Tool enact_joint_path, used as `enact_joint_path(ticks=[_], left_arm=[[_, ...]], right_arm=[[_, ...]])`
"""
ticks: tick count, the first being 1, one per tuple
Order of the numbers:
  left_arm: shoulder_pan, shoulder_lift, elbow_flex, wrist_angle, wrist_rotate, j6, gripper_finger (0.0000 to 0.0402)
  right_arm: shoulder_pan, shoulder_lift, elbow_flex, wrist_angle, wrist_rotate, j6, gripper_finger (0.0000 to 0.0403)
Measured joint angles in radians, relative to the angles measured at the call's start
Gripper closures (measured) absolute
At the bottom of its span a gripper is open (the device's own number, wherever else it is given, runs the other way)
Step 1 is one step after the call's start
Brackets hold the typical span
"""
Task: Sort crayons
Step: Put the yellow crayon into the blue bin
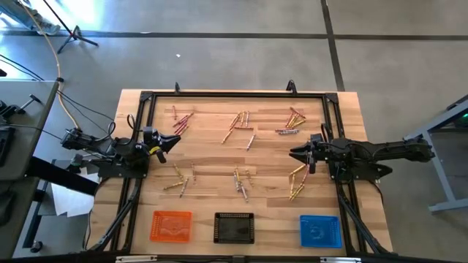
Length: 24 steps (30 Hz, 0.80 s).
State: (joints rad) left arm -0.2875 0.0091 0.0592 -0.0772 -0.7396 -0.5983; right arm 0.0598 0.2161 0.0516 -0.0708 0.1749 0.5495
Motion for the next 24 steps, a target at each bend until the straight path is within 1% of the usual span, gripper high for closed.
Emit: enact_joint_path(ticks=[12, 13, 16, 18, 21, 23, 24], left_arm=[[0.000, 0.000, 0.000, 0.000, 0.000, 0.000, 0.0357], [0.000, 0.000, 0.000, 0.000, 0.000, 0.000, 0.0357], [0.000, 0.000, 0.000, 0.000, 0.000, 0.000, 0.0357], [0.000, 0.000, 0.000, 0.000, 0.000, 0.000, 0.0357], [0.000, 0.000, 0.000, 0.000, 0.000, 0.000, 0.0357], [0.000, 0.000, 0.000, 0.000, 0.000, 0.000, 0.0357], [0.000, 0.000, 0.000, 0.000, 0.000, 0.000, 0.0357]], right_arm=[[0.000, 0.000, 0.000, 0.000, 0.002, 0.000, 0.0297], [0.000, 0.000, 0.000, 0.007, 0.025, -0.007, 0.0297], [-0.002, 0.004, 0.000, 0.043, 0.166, -0.088, 0.0297], [-0.002, 0.005, 0.000, 0.075, 0.231, -0.097, 0.0297], [-0.002, 0.004, 0.000, 0.107, 0.240, -0.078, 0.0297], [-0.002, 0.004, 0.000, 0.113, 0.238, -0.088, 0.0297], [-0.002, 0.004, 0.000, 0.113, 0.253, -0.102, 0.0297]])
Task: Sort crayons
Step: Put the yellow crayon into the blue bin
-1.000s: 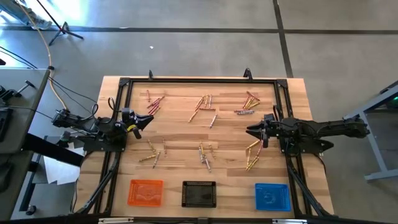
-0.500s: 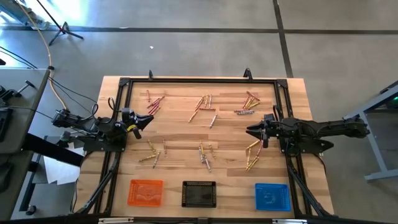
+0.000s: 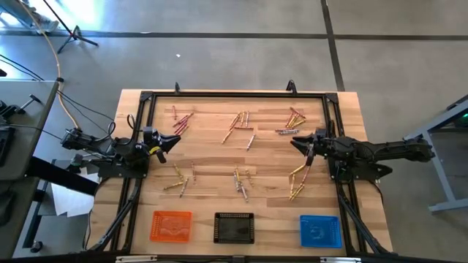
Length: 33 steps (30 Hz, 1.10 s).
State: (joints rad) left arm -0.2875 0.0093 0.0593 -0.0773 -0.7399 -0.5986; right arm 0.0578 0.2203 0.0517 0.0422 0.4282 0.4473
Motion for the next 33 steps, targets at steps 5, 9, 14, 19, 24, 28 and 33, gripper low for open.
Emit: enact_joint_path(ticks=[5, 9, 14, 19, 24, 28, 33], left_arm=[[0.000, 0.000, 0.000, 0.000, 0.000, 0.000, 0.0357], [0.000, 0.000, 0.000, 0.000, 0.000, 0.000, 0.0357], [0.000, 0.000, 0.000, 0.000, 0.000, 0.000, 0.0357], [0.000, 0.000, 0.000, 0.000, 0.000, 0.000, 0.0357], [0.000, 0.000, 0.000, 0.000, 0.000, 0.000, 0.0357], [0.000, 0.000, 0.000, 0.000, 0.000, 0.000, 0.0357], [0.000, 0.000, 0.000, 0.000, 0.000, 0.000, 0.0357]], right_arm=[[0.000, 0.000, 0.000, 0.007, 0.034, 0.066, 0.0297], [-0.001, 0.003, 0.000, 0.003, 0.048, 0.144, 0.0297], [-0.001, 0.003, 0.000, 0.003, 0.041, 0.131, 0.0297], [-0.001, 0.003, 0.000, 0.008, 0.050, 0.166, 0.0297], [-0.001, 0.003, 0.000, 0.052, 0.020, 0.109, 0.0297], [-0.015, 0.016, 0.043, 0.007, 0.010, 0.129, 0.0297], [-0.060, 0.127, 0.256, -0.218, -0.007, 0.037, 0.0297]])
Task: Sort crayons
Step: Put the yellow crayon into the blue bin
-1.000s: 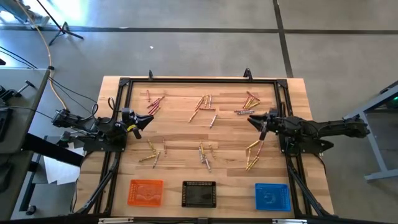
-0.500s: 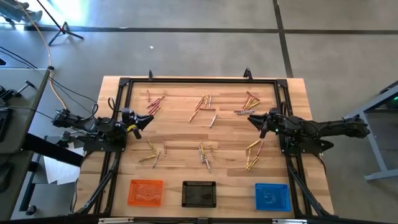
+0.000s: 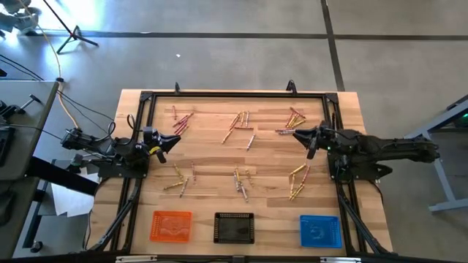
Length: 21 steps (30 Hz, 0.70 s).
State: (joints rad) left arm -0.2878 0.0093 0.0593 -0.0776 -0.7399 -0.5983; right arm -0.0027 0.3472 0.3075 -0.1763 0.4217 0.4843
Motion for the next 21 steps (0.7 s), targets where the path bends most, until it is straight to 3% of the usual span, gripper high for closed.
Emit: enact_joint_path(ticks=[5, 10, 14, 21], left_arm=[[0.000, 0.000, 0.000, 0.000, 0.000, 0.000, 0.0357], [0.000, 0.000, 0.000, 0.000, 0.000, 0.000, 0.0357], [0.000, 0.000, 0.000, 0.000, 0.000, 0.000, 0.0357], [0.000, 0.000, 0.000, 0.000, 0.000, 0.000, 0.0357]], right_arm=[[-0.070, 0.200, 0.284, -0.333, -0.016, -0.028, 0.0297], [-0.146, 0.425, 0.487, -0.715, -0.132, 0.048, 0.0297], [-0.191, 0.583, 0.523, -0.905, -0.250, 0.025, 0.0297], [-0.220, 0.796, 0.449, -0.941, -0.443, -0.194, 0.0297]])
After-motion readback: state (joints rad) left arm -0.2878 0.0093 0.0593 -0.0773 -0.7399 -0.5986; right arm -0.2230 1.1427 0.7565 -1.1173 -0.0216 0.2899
